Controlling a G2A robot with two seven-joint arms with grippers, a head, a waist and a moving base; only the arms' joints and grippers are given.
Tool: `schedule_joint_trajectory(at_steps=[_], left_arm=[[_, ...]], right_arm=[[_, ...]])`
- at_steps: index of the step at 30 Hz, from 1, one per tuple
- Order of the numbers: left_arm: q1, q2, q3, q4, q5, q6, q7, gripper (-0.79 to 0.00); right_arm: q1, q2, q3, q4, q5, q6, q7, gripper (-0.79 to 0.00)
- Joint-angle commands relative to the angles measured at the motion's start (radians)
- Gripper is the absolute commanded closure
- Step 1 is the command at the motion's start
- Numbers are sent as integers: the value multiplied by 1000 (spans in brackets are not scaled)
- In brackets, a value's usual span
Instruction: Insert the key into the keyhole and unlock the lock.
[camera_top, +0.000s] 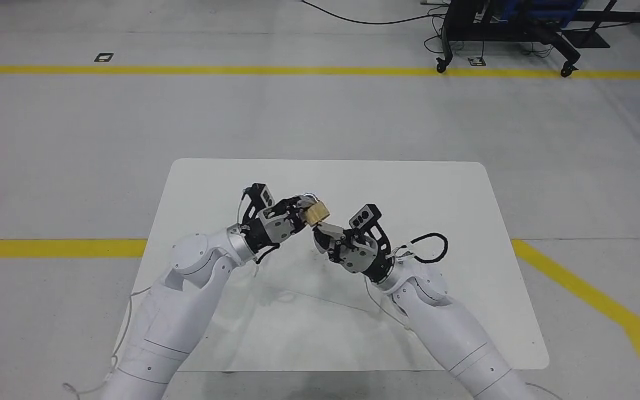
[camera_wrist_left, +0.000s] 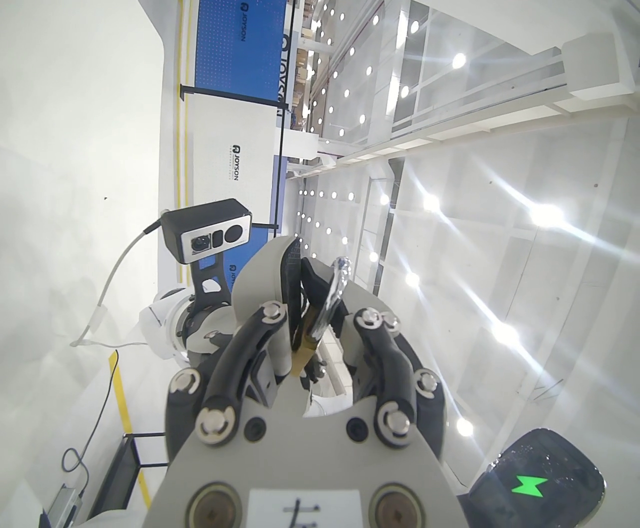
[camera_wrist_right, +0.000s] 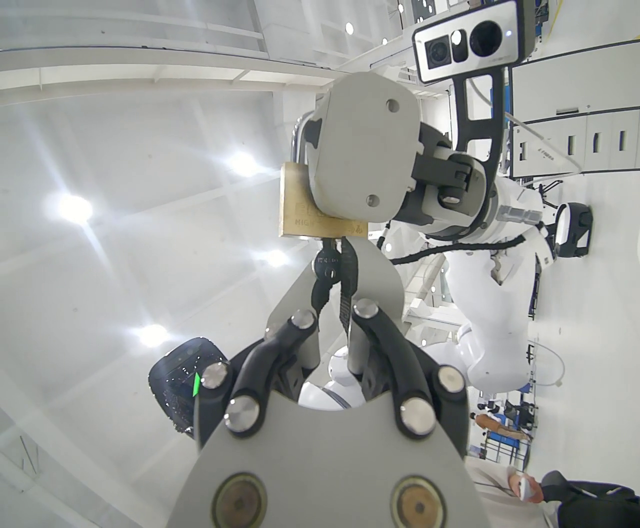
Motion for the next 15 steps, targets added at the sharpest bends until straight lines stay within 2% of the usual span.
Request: schedule_joint_trajectory(at_steps=[1, 4, 15], left_arm=[[-1, 1, 0, -1, 10, 2, 4, 0], [1, 1, -1, -4, 12, 3, 9, 0], [3, 1, 3, -8, 19, 0, 13, 0]], right_arm=[[0, 0, 3, 1, 0, 3, 12, -299], [-3, 1, 14, -1, -3, 2, 25, -339], [-19, 2, 36, -16, -15, 8, 33, -252]])
